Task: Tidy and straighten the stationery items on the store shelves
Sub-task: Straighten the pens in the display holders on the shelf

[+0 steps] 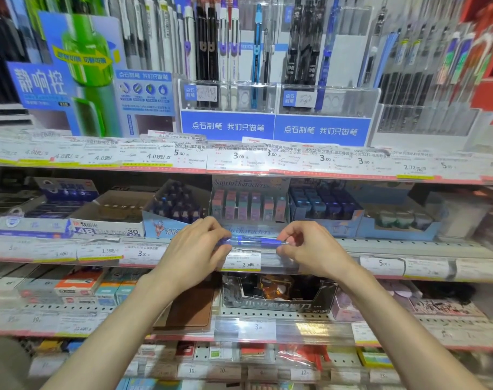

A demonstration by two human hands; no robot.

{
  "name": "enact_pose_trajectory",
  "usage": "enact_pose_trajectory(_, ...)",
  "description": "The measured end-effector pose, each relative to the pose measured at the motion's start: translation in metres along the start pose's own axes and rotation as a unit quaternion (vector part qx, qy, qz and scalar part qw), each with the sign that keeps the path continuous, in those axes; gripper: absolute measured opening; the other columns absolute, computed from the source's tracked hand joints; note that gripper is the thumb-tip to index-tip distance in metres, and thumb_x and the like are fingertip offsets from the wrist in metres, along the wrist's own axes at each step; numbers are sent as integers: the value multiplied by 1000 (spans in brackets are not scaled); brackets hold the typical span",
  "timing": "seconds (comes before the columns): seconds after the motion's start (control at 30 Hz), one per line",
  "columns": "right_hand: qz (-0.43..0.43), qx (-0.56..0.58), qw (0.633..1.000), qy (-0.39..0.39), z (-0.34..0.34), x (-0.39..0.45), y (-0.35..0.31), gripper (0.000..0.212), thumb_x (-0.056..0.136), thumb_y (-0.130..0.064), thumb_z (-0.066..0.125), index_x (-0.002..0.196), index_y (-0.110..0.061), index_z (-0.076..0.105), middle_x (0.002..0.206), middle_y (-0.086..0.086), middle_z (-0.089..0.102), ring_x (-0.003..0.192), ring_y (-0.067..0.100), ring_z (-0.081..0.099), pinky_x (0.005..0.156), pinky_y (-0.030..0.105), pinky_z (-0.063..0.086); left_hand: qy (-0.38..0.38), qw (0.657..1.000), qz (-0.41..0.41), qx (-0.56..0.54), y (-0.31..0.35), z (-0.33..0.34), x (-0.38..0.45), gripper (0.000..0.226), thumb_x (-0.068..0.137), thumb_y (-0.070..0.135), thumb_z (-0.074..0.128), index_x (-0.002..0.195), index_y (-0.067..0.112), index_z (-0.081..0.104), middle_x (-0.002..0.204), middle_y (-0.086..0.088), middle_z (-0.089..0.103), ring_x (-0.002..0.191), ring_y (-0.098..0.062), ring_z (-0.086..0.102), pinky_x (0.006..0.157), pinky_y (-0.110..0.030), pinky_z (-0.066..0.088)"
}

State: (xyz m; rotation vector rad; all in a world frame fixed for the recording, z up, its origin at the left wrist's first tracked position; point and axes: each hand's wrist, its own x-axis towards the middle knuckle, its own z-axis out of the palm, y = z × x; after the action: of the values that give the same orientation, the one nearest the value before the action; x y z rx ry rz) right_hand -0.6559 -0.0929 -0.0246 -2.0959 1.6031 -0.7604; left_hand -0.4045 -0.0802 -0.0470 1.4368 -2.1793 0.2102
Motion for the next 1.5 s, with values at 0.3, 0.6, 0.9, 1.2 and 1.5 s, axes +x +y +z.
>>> enact_pose_trajectory(0.3, 8, 83, 996, 10, -2, 2, -4, 13, 82, -26, 78, 92, -24, 70, 71, -9, 65, 66, 5, 59, 65, 18, 45, -19, 999, -19, -36, -4, -2, 4, 31, 93, 47, 59, 118, 29, 60, 113, 14, 62, 107, -8, 51, 87, -28, 47)
enact_pose_trajectory(0.6, -23, 59, 997, 51, -1, 6, -4, 11, 86, -26, 73, 97, -25, 75, 85, -12, 71, 79, 3, 65, 70, 18, 50, 0, 992, -52, -113, -8, -12, 10, 26, 92, 46, 61, 113, 33, 68, 90, 14, 61, 85, -3, 55, 74, -22, 44)
enact_pose_trajectory(0.9, -117, -23, 993, 18, -18, -10, -22, 11, 88, -36, 69, 98, -32, 71, 91, -18, 68, 78, -3, 58, 67, 13, 40, 60, 974, -37, -217, 1, -29, 1, 17, 86, 35, 72, 103, 31, 74, 90, 18, 62, 85, -7, 60, 69, -12, 40)
enact_pose_trajectory(1.2, -190, -64, 979, 34, -56, -42, -46, 17, 91, -41, 64, 105, -33, 70, 96, -22, 67, 89, -2, 59, 74, 12, 42, 100, 962, 15, -254, 32, -69, 0, 17, 84, 37, 73, 99, 31, 76, 90, 13, 66, 79, -10, 60, 65, -15, 41)
enact_pose_trajectory(1.5, -239, -74, 964, 93, -112, -62, -54, 17, 90, -41, 66, 105, -33, 71, 86, -20, 67, 81, 1, 62, 71, 17, 46, 132, 954, 104, -248, 89, -95, 33, 16, 83, 32, 76, 99, 28, 76, 87, 13, 68, 78, -6, 61, 64, -11, 39)
